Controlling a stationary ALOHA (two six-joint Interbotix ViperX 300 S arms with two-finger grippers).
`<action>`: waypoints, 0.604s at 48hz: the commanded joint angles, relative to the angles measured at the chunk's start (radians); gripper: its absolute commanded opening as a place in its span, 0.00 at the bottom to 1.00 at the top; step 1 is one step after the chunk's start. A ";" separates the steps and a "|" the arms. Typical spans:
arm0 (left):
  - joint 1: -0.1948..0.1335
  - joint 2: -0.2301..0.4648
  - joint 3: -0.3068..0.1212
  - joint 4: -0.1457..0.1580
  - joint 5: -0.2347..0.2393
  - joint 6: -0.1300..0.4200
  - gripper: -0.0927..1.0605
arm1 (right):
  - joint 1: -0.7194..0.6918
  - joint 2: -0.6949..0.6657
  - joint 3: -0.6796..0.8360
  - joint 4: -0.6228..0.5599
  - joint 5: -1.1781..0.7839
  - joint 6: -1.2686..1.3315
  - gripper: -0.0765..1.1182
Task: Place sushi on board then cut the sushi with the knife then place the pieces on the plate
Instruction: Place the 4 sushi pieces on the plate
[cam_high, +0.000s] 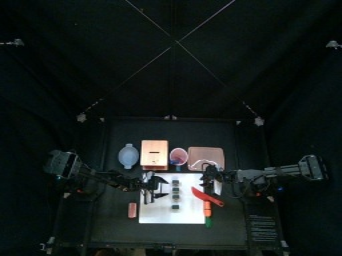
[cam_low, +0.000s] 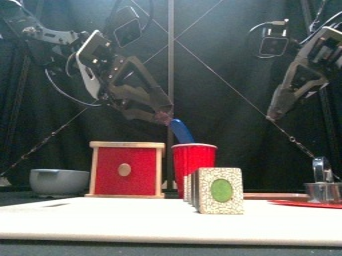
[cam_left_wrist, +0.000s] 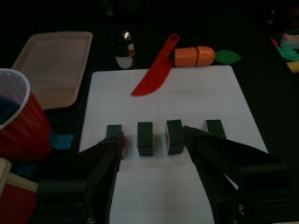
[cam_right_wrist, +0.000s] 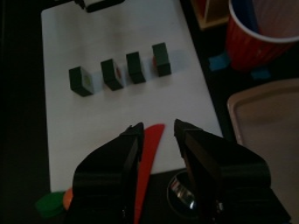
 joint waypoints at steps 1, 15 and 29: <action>0.008 -0.009 0.009 -0.011 -0.008 0.002 0.86 | -0.009 0.081 -0.052 -0.014 -0.074 0.000 0.69; 0.008 -0.015 0.054 -0.018 -0.008 0.000 0.86 | -0.023 0.316 -0.176 -0.040 -0.124 -0.008 0.69; 0.008 -0.012 0.075 -0.031 -0.009 0.000 0.86 | -0.051 0.482 -0.288 -0.064 -0.123 -0.008 0.69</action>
